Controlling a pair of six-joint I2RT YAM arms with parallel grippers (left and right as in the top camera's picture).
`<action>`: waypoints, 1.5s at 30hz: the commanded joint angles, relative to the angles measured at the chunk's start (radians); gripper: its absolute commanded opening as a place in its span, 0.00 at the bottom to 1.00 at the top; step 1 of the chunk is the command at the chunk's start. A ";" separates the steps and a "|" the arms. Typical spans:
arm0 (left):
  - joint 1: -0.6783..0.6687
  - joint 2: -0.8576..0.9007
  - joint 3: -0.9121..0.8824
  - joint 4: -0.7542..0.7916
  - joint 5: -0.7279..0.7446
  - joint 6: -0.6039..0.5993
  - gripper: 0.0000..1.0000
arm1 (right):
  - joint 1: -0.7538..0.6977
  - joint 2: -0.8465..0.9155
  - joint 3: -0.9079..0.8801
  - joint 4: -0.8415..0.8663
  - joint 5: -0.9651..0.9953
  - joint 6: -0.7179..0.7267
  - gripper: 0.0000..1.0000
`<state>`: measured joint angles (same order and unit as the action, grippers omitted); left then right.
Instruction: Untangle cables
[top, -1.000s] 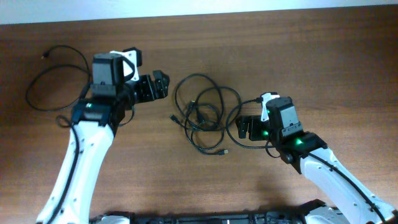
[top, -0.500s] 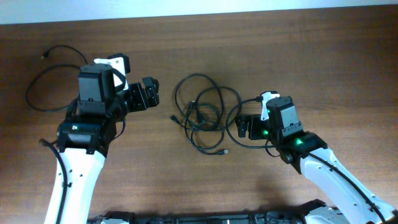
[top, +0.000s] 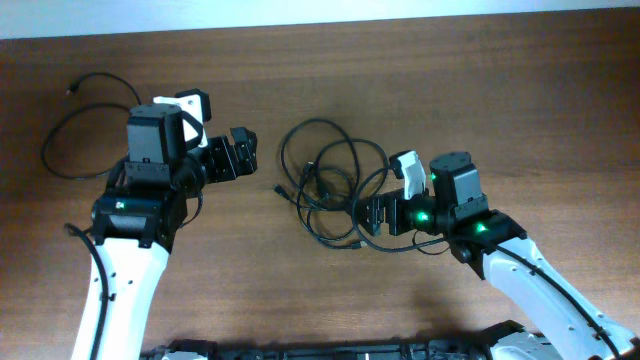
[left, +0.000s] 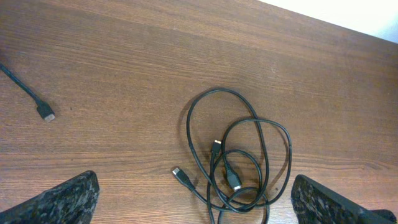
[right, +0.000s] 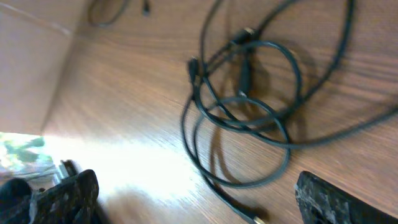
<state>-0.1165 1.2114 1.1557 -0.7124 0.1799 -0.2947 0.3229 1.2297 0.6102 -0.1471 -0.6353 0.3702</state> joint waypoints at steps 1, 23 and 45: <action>-0.002 -0.015 0.001 -0.007 0.014 0.012 0.99 | -0.003 0.003 0.009 0.063 -0.084 0.013 0.99; -0.002 -0.015 0.001 -0.008 0.014 0.013 0.99 | -0.003 -0.344 0.510 -0.782 0.386 0.006 0.77; -0.002 -0.015 0.001 -0.026 0.014 0.012 0.99 | -0.003 -0.368 0.504 -0.890 0.378 0.017 0.77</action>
<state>-0.1165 1.2114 1.1557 -0.7383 0.1833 -0.2951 0.3229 0.8646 1.1080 -1.0344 -0.2695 0.3855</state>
